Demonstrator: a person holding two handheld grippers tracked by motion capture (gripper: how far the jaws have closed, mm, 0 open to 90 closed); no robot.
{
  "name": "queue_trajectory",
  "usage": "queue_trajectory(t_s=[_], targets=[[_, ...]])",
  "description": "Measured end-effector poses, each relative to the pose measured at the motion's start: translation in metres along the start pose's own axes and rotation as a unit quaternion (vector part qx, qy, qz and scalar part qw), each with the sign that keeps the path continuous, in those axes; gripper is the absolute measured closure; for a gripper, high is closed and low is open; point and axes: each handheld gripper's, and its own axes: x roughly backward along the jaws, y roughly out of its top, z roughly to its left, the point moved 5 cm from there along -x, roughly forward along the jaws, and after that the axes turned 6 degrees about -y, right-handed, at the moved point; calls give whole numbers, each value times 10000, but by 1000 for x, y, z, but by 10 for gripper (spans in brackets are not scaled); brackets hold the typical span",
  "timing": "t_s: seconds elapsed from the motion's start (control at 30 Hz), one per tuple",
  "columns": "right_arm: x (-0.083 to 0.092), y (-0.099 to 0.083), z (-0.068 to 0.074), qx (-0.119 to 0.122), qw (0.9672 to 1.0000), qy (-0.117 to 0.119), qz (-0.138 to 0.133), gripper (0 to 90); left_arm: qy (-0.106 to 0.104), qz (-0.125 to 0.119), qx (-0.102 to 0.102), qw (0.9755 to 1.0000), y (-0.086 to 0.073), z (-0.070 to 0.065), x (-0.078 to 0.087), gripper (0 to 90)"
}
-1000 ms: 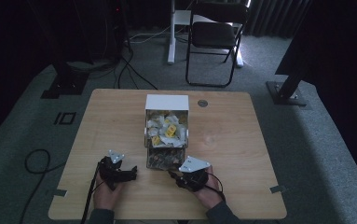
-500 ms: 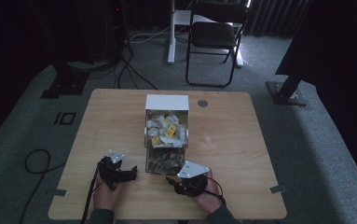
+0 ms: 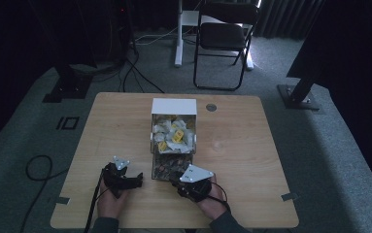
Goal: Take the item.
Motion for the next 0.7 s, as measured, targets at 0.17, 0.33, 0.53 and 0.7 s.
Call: queue_trajectory(t_s=[0.17,0.33,0.53,0.7], targets=[[1,2,-3,-10,10000,-2,-2,778,0,2,-1,10000,0,0,0,12],[0,2,-4,-8,10000,10,35,881,-1,2,-1,10000,0,0,0,12],[1,5,-3,42,10000,-3,-17,900,0,1,0,10000,0,0,0,12],[6,9,-4,26,9999,-44,-139,900,0,1,0,10000,0,0,0,12]])
